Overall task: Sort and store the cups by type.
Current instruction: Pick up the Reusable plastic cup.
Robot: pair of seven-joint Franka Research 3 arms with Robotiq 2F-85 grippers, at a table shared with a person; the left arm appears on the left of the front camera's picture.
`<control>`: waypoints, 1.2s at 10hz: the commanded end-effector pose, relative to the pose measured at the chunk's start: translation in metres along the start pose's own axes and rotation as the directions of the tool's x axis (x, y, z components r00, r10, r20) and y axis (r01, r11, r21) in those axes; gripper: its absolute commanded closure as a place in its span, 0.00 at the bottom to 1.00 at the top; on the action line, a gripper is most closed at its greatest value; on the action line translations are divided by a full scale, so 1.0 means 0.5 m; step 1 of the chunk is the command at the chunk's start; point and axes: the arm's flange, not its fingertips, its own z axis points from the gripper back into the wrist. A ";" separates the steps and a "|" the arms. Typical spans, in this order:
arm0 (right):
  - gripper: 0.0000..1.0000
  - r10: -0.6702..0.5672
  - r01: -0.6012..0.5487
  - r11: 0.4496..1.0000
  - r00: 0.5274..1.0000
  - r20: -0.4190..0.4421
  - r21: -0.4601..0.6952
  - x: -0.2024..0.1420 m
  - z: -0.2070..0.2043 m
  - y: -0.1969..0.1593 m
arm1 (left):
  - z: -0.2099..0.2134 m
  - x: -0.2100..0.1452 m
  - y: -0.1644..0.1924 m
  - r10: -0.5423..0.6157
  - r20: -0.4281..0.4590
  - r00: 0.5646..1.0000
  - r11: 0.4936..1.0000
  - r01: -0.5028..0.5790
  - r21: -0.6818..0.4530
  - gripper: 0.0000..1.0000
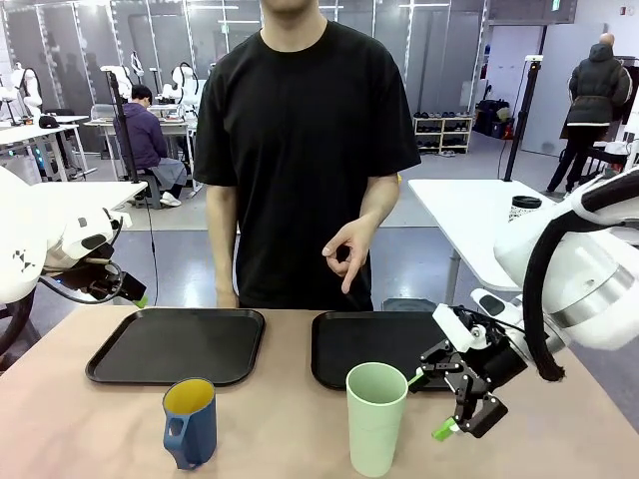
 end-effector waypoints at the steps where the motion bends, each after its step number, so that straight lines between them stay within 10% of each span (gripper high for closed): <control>1: 0.00 -0.010 0.015 0.999 0.994 0.106 -0.040 -0.024 -0.022 0.002 | 0.002 0.003 0.000 -0.002 0.005 1.000 1.000 0.002 0.003 0.00; 8: 0.00 -0.098 0.117 0.991 0.963 0.250 -0.064 -0.104 -0.064 -0.007 | 0.002 0.003 0.000 -0.002 0.005 1.000 1.000 0.002 0.003 0.00; 12: 0.00 -0.130 0.143 0.988 0.974 0.184 -0.059 -0.077 -0.060 0.003 | 0.002 0.003 0.000 -0.002 0.005 1.000 1.000 0.002 0.003 0.00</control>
